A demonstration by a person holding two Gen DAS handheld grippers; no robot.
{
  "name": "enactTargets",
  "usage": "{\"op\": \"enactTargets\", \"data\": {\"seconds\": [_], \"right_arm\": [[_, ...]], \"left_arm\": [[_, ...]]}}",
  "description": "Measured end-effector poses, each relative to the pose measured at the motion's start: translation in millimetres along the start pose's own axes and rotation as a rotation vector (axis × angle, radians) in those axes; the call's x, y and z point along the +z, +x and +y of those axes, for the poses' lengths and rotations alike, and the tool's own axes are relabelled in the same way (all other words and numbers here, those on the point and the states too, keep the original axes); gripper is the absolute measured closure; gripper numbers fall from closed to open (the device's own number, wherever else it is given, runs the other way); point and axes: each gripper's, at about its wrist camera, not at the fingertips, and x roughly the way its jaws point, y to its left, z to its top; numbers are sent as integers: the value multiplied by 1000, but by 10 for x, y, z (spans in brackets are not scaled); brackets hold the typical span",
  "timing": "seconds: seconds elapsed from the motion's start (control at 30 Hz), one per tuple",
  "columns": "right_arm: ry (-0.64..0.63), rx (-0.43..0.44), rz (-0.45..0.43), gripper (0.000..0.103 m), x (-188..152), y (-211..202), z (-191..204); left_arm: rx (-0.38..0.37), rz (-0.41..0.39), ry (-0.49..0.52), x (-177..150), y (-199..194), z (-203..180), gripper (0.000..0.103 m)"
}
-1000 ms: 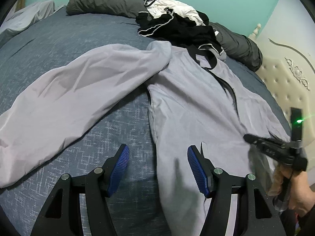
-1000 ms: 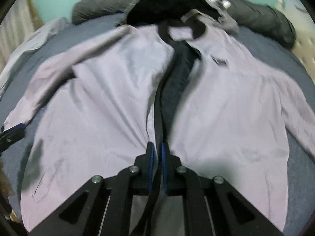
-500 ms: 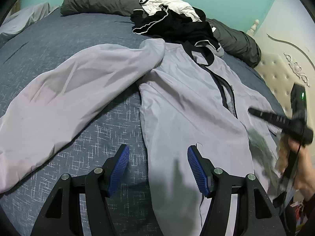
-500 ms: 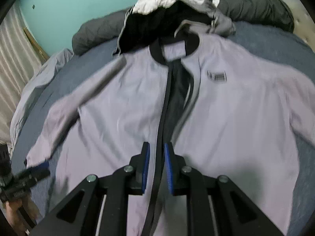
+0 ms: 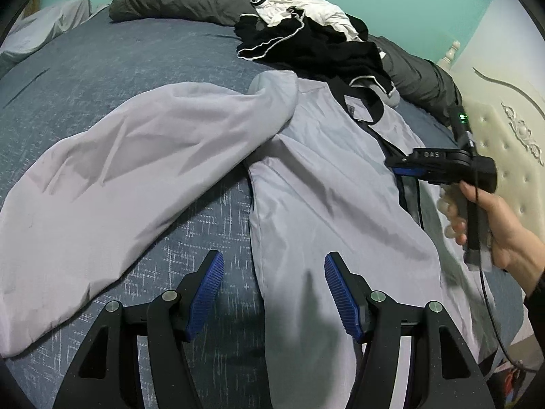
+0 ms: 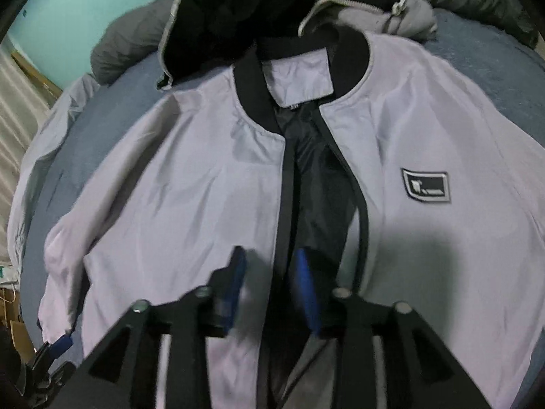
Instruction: Fold clothes
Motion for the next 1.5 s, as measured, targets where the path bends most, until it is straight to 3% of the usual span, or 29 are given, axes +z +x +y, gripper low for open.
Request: {"op": "enactTargets", "data": {"seconds": [0.17,0.2,0.23,0.37,0.8,1.0,1.13,1.27,1.4,1.5], "right_arm": [[-21,18,27,65,144,184,-42],[-32,24,23,69,156,199,-38],[-41,24,17,85,168,205,-31],[-58,-3,-9,93,230,251,-16],[-107,-89,-36,94,409,402,102],[-311,-174,-197,94,234,-105,414],[-376,-233,-273,94,311,-245,603],[-375,-261,-234,94,410,-95,588],[-248,-234,-105,94,454,289,333],[-210,-222,-90,94,425,385,241]], "left_arm": [[-7,13,6,44,119,-50,32],[-7,15,9,47,136,-65,32],[-7,17,11,49,152,-79,32],[-8,23,21,45,195,-122,32],[1,40,33,3,226,-117,32],[-7,31,33,-30,174,-126,32],[-8,28,31,-42,153,-129,32],[-9,26,29,-35,146,-118,32],[-9,28,25,-30,163,-96,32],[-10,29,23,-29,169,-84,32]]}}
